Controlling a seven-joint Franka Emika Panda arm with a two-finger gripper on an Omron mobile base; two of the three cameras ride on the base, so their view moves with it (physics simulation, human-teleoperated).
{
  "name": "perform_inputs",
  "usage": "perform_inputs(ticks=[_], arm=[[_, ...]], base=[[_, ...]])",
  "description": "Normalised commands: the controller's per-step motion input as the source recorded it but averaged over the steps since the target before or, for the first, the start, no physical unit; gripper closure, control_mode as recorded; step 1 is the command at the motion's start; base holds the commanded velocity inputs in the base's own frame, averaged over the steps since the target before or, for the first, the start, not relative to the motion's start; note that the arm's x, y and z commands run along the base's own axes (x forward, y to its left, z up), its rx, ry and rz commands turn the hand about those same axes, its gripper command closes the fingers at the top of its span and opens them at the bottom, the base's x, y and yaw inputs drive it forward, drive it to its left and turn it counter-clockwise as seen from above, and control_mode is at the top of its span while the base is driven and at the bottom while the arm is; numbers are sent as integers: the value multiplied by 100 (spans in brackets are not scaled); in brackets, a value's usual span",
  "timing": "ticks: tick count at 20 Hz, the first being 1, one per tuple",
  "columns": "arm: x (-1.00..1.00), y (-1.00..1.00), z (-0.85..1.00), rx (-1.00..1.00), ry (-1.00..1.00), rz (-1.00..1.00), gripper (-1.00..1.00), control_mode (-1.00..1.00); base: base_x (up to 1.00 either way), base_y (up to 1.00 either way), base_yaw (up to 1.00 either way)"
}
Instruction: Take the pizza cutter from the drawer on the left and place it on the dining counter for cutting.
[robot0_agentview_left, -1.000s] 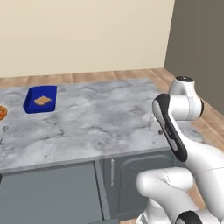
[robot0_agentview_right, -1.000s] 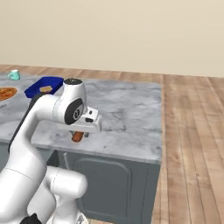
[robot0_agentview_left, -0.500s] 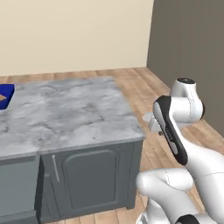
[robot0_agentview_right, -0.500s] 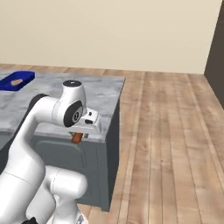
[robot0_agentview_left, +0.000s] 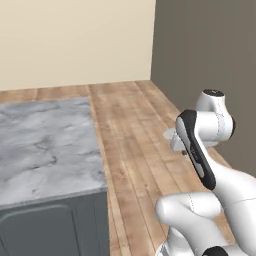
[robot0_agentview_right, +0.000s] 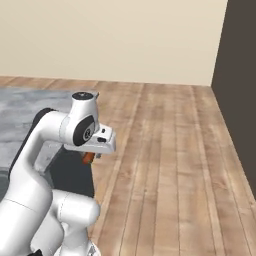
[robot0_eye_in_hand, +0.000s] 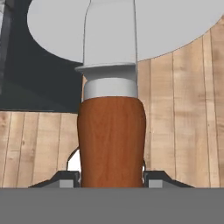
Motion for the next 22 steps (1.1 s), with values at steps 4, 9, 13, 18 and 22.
perform_inputs(ticks=[4, 9, 13, 18, 22], arm=[[0, 0, 0, 0, 0, 0, 100, 100], [0, 0, 0, 0, 0, 0, 100, 100], [0, 0, 0, 0, 0, 0, 100, 100], [0, 0, 0, 0, 0, 0, 100, 100], [0, 0, 0, 0, 0, 0, 100, 100]], base=[[100, -73, 1], [100, -41, 6], [100, -22, 10], [100, -20, 11], [100, -23, 12]])
